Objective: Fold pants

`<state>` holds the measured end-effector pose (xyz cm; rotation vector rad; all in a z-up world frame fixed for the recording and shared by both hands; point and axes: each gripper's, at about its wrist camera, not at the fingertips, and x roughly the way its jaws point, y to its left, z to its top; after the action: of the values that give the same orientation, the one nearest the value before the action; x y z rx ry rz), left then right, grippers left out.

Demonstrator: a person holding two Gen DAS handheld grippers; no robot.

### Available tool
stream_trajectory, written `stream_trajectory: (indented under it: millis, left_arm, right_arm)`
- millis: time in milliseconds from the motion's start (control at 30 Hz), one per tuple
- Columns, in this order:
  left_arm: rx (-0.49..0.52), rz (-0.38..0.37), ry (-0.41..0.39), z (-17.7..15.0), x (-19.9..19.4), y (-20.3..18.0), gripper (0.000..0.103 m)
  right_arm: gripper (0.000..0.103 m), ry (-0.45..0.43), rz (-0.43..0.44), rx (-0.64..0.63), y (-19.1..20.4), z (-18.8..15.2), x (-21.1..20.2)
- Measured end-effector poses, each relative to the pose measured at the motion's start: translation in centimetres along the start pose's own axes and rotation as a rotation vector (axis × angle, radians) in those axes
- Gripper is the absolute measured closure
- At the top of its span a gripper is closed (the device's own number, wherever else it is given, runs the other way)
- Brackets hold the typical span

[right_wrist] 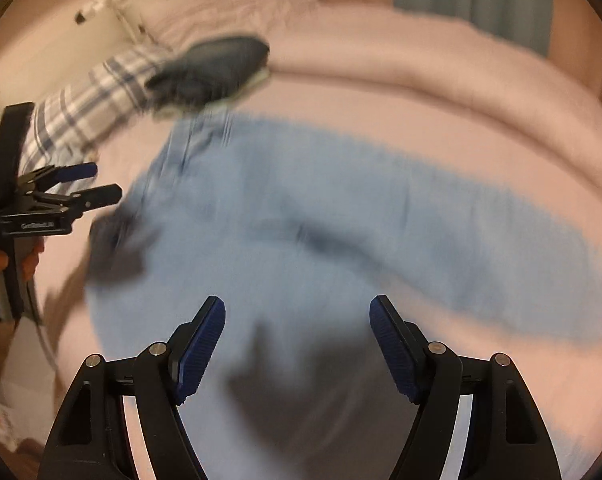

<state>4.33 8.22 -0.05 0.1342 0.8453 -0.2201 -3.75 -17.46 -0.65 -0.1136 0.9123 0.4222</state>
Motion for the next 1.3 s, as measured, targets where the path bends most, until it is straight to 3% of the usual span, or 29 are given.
stream_trajectory:
  millis: [100,233,433,500,567,667,767,900,967,1000,1067,1133,1167,1200,1233,1267,1300]
  left_arm:
    - [-0.012,-0.028,0.047,3.9,3.7,1.7,0.005]
    - [0.0,-0.042,0.15,7.0,9.0,2.9,0.007]
    - [0.045,-0.083,0.248,9.3,13.9,4.8,0.015]
    - [0.054,-0.115,0.292,9.5,14.9,5.3,0.028]
    - [0.079,-0.123,0.352,9.2,15.9,5.3,0.048]
    - [0.137,-0.1,0.363,8.6,16.0,4.9,0.057]
    - [0.148,-0.09,0.318,8.6,14.7,4.7,0.069]
    - [0.142,-0.035,0.258,9.0,13.8,4.8,0.073]
    - [0.113,-0.047,0.286,8.9,14.5,5.2,0.073]
    - [0.122,-0.039,0.302,8.8,14.9,4.9,0.072]
    - [0.164,-0.007,0.298,8.8,14.8,4.6,0.066]
    - [0.164,-0.019,0.292,8.9,14.3,4.8,0.061]
    - [0.166,-0.023,0.285,9.4,14.2,4.6,0.052]
    - [0.169,-0.02,0.276,9.6,14.0,4.8,0.046]
    - [0.172,-0.015,0.269,9.8,14.0,5.0,0.035]
    - [0.176,-0.004,0.263,9.8,14.2,5.2,0.033]
    - [0.178,0.003,0.27,9.9,14.6,5.2,0.033]
  right_arm:
    - [0.028,-0.024,-0.028,-0.04,-2.3,4.0,1.6]
    - [0.028,0.018,-0.101,-0.111,-5.4,8.8,6.0]
    - [0.028,0.116,-0.063,-0.236,-7.3,12.6,11.7]
    - [0.028,0.153,-0.021,-0.263,-7.6,13.0,13.0]
    - [0.028,0.216,0.007,-0.281,-7.9,12.9,14.7]
    - [0.041,0.316,0.044,-0.267,-8.3,12.2,16.5]
    - [0.091,0.286,0.01,-0.306,-7.3,12.0,15.3]
    - [0.096,0.232,-0.067,-0.385,-5.4,12.5,13.4]
    - [0.096,0.211,-0.092,-0.352,-6.0,13.3,13.1]
    - [0.096,0.22,-0.095,-0.336,-6.2,13.5,13.4]
    - [0.095,0.322,-0.086,-0.322,-6.4,13.0,15.2]
    - [0.088,0.327,-0.099,-0.367,-6.1,13.0,15.4]
    - [0.075,0.318,-0.074,-0.369,-6.0,13.1,15.0]
    - [0.054,0.307,-0.037,-0.366,-6.1,13.2,14.5]
    - [0.045,0.285,0.006,-0.359,-6.3,13.7,13.8]
    - [0.034,0.27,0.007,-0.354,-6.5,13.9,13.6]
    - [0.034,0.26,-0.005,-0.348,-6.6,14.1,13.6]
